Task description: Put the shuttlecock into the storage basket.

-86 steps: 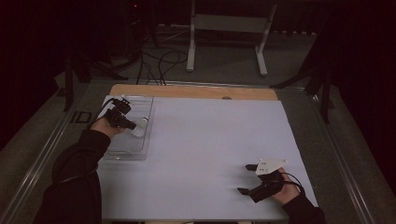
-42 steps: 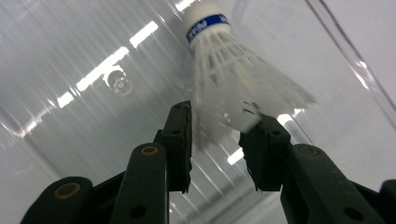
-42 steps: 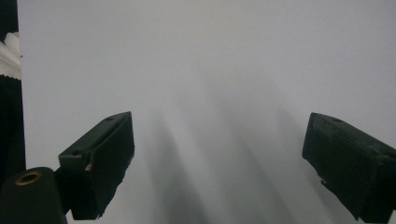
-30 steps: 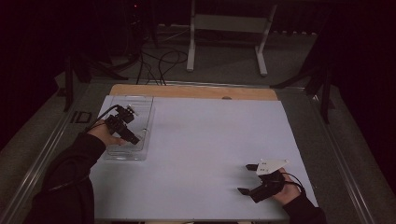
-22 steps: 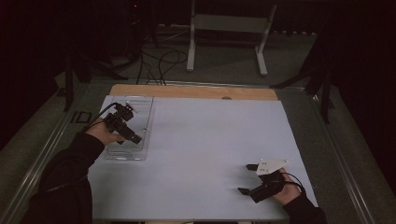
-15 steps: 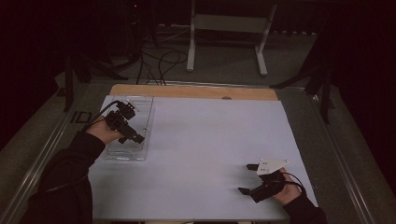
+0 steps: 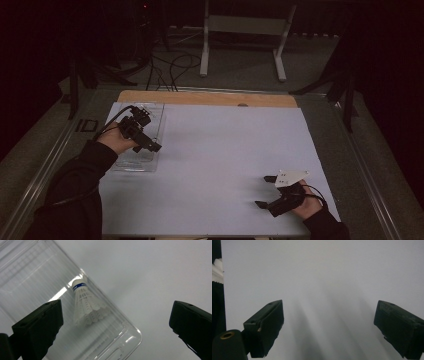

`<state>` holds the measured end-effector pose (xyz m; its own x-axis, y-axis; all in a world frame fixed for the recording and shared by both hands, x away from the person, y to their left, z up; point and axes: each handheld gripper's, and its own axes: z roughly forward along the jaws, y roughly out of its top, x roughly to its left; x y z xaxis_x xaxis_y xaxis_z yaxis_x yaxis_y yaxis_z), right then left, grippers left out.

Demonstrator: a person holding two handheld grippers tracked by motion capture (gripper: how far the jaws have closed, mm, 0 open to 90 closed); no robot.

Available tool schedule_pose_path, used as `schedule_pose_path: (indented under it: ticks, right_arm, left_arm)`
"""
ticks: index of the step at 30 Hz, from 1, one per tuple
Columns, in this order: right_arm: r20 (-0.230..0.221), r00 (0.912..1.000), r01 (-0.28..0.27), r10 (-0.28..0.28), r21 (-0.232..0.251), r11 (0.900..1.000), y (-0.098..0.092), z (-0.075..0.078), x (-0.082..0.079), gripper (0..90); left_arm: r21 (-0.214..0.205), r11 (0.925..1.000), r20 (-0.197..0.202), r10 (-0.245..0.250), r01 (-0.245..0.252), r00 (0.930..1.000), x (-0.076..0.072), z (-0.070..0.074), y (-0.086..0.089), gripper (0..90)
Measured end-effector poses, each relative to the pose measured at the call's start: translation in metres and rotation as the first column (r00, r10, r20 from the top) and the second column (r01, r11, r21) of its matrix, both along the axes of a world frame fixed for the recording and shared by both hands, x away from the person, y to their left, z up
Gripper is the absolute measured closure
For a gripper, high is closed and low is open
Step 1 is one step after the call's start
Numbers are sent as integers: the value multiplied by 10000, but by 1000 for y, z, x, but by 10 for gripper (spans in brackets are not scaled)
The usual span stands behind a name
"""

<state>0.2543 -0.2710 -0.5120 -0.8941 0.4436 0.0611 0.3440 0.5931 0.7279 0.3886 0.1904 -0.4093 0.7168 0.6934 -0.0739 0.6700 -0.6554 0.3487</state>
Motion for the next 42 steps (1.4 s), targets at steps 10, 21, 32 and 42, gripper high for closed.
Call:
schedule_pose_path:
  ticks: [10,21,32,42]
  right_arm:
    - [-32,10000,25,-25,-6,10000,0,0,0,91]
    - [-34,10000,19,-19,13,10000,-1,-1,1,91]
    - [-61,10000,22,-22,22,10000,-1,-1,0,91]
    - [-74,10000,20,-20,-32,10000,0,-2,1,91]
  left_arm:
    - [-265,9994,11,-227,227,9997,1,4,-10,0]
    - [-460,9965,-41,-699,697,9975,0,2,-26,0]
    - [-1226,9849,147,-1216,1225,9925,-3,4,-40,0]
    - [-1343,9695,150,-2046,2048,9787,-13,-6,-60,0]
